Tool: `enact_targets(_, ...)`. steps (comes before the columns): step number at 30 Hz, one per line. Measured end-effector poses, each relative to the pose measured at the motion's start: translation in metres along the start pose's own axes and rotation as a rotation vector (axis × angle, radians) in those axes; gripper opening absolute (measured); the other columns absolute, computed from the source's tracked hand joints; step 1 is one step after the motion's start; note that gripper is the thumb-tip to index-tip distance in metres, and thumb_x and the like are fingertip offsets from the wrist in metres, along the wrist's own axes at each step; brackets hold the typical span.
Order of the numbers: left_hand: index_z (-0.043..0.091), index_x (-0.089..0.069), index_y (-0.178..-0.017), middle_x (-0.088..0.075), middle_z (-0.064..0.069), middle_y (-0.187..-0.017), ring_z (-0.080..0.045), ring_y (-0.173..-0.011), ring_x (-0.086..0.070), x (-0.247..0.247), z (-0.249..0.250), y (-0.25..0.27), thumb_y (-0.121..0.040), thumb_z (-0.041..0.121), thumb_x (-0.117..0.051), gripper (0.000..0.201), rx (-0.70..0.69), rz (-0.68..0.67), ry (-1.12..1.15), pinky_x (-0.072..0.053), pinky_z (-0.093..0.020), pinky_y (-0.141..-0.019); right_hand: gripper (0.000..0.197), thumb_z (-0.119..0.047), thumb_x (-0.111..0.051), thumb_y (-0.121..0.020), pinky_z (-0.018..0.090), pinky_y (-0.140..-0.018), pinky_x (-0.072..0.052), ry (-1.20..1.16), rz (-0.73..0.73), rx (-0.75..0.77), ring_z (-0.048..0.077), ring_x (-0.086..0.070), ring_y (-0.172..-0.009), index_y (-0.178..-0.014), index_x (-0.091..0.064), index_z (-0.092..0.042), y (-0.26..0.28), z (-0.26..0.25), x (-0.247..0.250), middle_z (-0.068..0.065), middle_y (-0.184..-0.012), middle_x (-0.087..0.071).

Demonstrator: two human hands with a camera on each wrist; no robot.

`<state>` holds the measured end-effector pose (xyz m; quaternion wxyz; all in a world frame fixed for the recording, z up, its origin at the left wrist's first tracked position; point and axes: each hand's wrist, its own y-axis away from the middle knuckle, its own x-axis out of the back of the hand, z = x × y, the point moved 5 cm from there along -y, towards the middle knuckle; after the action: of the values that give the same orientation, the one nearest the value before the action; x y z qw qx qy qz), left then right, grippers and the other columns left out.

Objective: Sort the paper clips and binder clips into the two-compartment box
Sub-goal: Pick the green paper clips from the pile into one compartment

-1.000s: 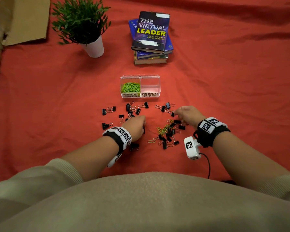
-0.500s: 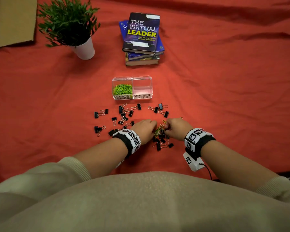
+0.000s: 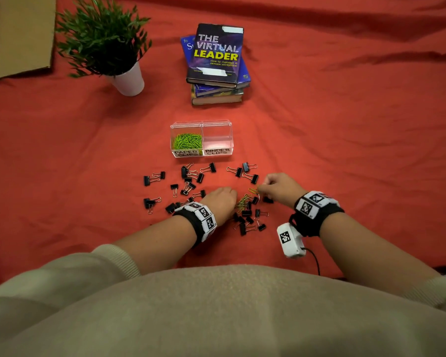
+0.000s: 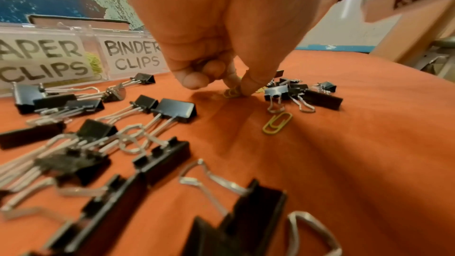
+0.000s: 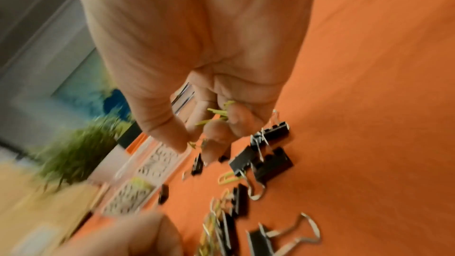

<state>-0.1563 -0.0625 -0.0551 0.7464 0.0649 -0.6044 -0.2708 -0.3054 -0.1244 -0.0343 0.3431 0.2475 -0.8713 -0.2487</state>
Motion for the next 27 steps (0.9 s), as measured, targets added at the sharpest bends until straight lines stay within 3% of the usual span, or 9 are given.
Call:
enact_targets(4, 0.003, -0.049, -0.108, -0.049, -0.014, -0.111, -0.031, -0.099, -0.054, 0.004, -0.007, 0.005, -0.091, 0.016, -0.05, 0.021, 0.055, 0.018, 0.129, -0.046, -0.042, -0.086, 0.018, -0.002, -0.068, -0.077, 0.021, -0.046, -0.039, -0.299, -0.055, -0.052, 0.014, -0.048, -0.05, -0.068, -0.056, -0.011, -0.007, 0.006, 0.012, 0.008, -0.066, -0.062)
enact_targets(6, 0.004, -0.049, -0.104, -0.051, -0.013, -0.107, -0.031, -0.095, -0.054, 0.009, -0.014, 0.007, -0.091, 0.015, -0.049, 0.017, 0.087, 0.044, 0.245, -0.044, -0.041, -0.083, 0.016, -0.001, -0.069, -0.077, 0.021, -0.046, -0.04, -0.321, -0.086, -0.034, 0.011, -0.05, -0.05, -0.079, -0.059, -0.013, -0.01, 0.006, 0.014, 0.004, -0.066, -0.063)
enact_targets(10, 0.01, -0.052, -0.099, -0.057, -0.004, -0.088, -0.022, -0.08, -0.054, 0.019, -0.029, 0.011, -0.09, 0.013, -0.049, 0.01, 0.169, 0.064, 0.491, -0.041, -0.028, -0.069, 0.027, 0.002, -0.051, -0.088, 0.022, -0.049, -0.039, -0.286, -0.137, -0.039, 0.01, -0.05, -0.052, -0.102, -0.066, -0.016, -0.012, 0.0, 0.011, -0.002, -0.062, -0.06)
enact_targets(13, 0.012, -0.054, -0.101, -0.048, 0.008, -0.074, -0.013, -0.069, -0.048, 0.027, -0.034, 0.011, -0.092, 0.012, -0.049, 0.01, 0.209, 0.087, 0.62, -0.036, -0.024, -0.057, 0.029, 0.0, -0.041, -0.09, 0.023, -0.048, -0.035, -0.212, -0.143, -0.064, 0.013, -0.046, -0.052, -0.089, -0.069, -0.008, -0.016, -0.003, 0.005, 0.003, -0.064, -0.055)
enact_targets(17, 0.02, -0.059, -0.108, -0.056, -0.002, -0.081, -0.013, -0.053, -0.041, 0.028, -0.042, 0.008, -0.096, 0.014, -0.04, 0.023, 0.288, 0.11, 0.841, -0.033, -0.022, -0.046, 0.029, 0.0, -0.042, -0.09, 0.025, -0.047, -0.032, -0.157, -0.167, -0.065, 0.014, -0.041, -0.053, -0.082, -0.068, -0.012, -0.02, -0.004, -0.002, 0.005, -0.067, -0.053)
enact_targets(19, 0.02, -0.063, -0.101, -0.053, -0.005, -0.073, -0.011, -0.043, -0.032, 0.029, -0.045, 0.008, -0.095, 0.01, -0.036, 0.03, 0.329, 0.131, 0.925, -0.025, -0.019, -0.04, 0.027, -0.001, -0.045, -0.092, 0.023, -0.048, -0.034, -0.192, -0.18, -0.031, 0.014, -0.042, -0.056, -0.084, -0.067, -0.014, -0.021, -0.006, -0.003, 0.005, -0.07, -0.055)
enact_targets(21, 0.02, -0.064, -0.086, -0.046, -0.001, -0.06, -0.012, -0.043, -0.029, 0.03, -0.047, 0.008, -0.093, 0.009, -0.034, 0.033, 0.348, 0.147, 0.992, -0.023, -0.02, -0.042, 0.025, -0.004, -0.047, -0.094, 0.023, -0.051, -0.036, -0.246, -0.186, -0.015, 0.014, -0.045, -0.061, -0.085, -0.068, -0.017, -0.021, -0.007, -0.002, 0.004, -0.074, -0.059)
enact_targets(23, 0.021, -0.061, -0.074, -0.044, 0.0, -0.059, -0.013, -0.046, -0.032, 0.032, -0.049, 0.008, -0.092, 0.008, -0.033, 0.036, 0.36, 0.158, 1.064, -0.025, -0.023, -0.046, 0.025, -0.005, -0.046, -0.095, 0.023, -0.053, -0.037, -0.312, -0.185, -0.026, 0.013, -0.045, -0.062, -0.085, -0.066, -0.014, -0.021, -0.007, -0.002, 0.003, -0.077, -0.059)
enact_targets(27, 0.017, -0.052, -0.067, -0.046, -0.001, -0.061, -0.014, -0.049, -0.038, 0.027, -0.048, 0.011, -0.091, 0.007, -0.033, 0.033, 0.41, 0.06, 1.101, -0.028, -0.02, -0.046, 0.026, -0.001, -0.036, -0.094, 0.026, -0.051, -0.035, -0.421, -0.161, -0.113, 0.014, -0.044, -0.057, -0.081, -0.057, -0.006, -0.019, -0.008, -0.001, 0.006, -0.072, -0.053)
